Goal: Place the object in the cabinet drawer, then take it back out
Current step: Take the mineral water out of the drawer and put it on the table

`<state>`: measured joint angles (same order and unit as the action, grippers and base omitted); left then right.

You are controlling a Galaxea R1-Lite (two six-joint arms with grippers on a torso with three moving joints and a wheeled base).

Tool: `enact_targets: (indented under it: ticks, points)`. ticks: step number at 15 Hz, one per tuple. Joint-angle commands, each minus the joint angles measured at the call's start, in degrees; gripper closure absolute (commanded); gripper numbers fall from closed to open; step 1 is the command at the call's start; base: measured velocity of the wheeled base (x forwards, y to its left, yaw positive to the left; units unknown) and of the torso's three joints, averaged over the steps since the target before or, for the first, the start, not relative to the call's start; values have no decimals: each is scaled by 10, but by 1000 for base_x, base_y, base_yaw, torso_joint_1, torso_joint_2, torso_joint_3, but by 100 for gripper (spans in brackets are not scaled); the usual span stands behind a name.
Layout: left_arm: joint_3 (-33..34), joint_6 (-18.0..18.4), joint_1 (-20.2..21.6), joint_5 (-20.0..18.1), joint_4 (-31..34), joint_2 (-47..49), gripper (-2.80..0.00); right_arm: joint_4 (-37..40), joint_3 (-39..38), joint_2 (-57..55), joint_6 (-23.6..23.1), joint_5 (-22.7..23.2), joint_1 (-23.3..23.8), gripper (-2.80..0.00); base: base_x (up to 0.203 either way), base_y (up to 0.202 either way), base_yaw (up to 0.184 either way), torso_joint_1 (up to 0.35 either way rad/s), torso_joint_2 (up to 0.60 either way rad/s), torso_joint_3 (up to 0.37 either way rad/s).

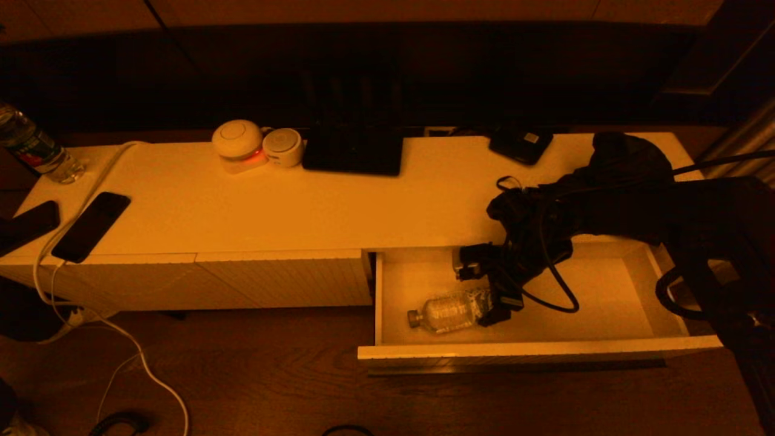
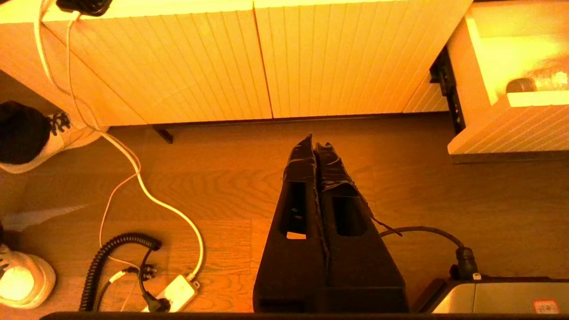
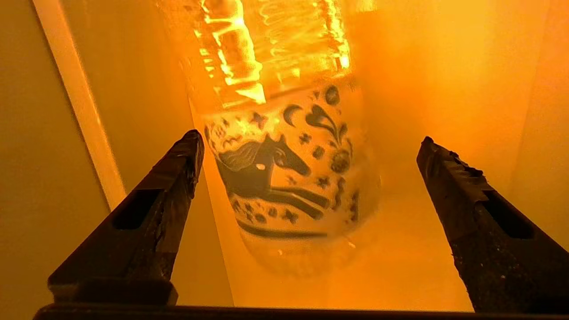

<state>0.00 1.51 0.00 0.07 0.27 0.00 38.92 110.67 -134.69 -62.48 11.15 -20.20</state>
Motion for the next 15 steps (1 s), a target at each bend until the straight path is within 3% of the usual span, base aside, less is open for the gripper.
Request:
enact_targets:
  ticks: [1, 15]
  points:
    - [0, 0, 0, 0, 0, 0, 0, 1, 0, -5, -4, 0, -5, -280, 0, 0, 0, 0, 0, 0]
    - [0, 0, 0, 0, 0, 0, 0, -4, 1, -13, 8, 0, -5, -280, 0, 0, 0, 0, 0, 0]
